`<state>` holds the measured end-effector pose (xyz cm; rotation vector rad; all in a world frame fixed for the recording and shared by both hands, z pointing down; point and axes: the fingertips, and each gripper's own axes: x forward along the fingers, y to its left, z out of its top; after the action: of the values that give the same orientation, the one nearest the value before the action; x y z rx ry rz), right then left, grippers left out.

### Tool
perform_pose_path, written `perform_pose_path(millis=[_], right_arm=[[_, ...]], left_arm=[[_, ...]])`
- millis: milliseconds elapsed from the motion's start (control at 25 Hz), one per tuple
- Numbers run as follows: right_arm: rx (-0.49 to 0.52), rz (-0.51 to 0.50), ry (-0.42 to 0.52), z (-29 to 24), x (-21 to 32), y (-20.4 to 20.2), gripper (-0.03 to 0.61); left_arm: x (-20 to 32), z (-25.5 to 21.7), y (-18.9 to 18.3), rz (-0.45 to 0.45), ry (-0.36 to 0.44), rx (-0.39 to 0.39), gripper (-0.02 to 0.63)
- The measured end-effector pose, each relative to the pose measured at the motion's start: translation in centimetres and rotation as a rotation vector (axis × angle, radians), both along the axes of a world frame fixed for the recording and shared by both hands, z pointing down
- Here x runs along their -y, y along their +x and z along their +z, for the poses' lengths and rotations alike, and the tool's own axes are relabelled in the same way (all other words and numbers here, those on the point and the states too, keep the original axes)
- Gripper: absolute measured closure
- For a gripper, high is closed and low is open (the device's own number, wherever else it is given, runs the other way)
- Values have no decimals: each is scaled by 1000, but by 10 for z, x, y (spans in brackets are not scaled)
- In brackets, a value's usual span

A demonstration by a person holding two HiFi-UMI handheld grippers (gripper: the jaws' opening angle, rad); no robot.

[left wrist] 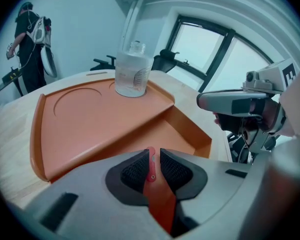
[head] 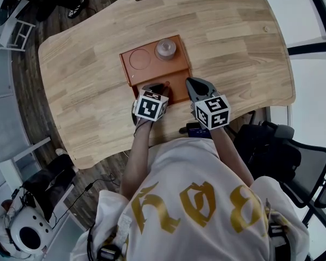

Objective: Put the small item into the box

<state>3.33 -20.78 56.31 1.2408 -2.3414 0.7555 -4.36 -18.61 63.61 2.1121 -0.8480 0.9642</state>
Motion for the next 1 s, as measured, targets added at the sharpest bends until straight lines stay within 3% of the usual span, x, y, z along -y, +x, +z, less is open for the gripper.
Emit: perform_pose_path(millis=[480,720,840,1000], right_arm=[[22,-11,73,-31,-12,-4,566],[29,-8,114,-46,-21,0,566],[31,-11,139,-54,-27,0,566],[34,-15,167,-65,-36,-3,566]], left_arm=[[-1,-50,-4,-68,108,-76,598],[-4,-79,-12,-110,213,-88,603],[-10,-94,-17,-102,289,-62,603],[-15,-121,-22,-115,406,-85,603]])
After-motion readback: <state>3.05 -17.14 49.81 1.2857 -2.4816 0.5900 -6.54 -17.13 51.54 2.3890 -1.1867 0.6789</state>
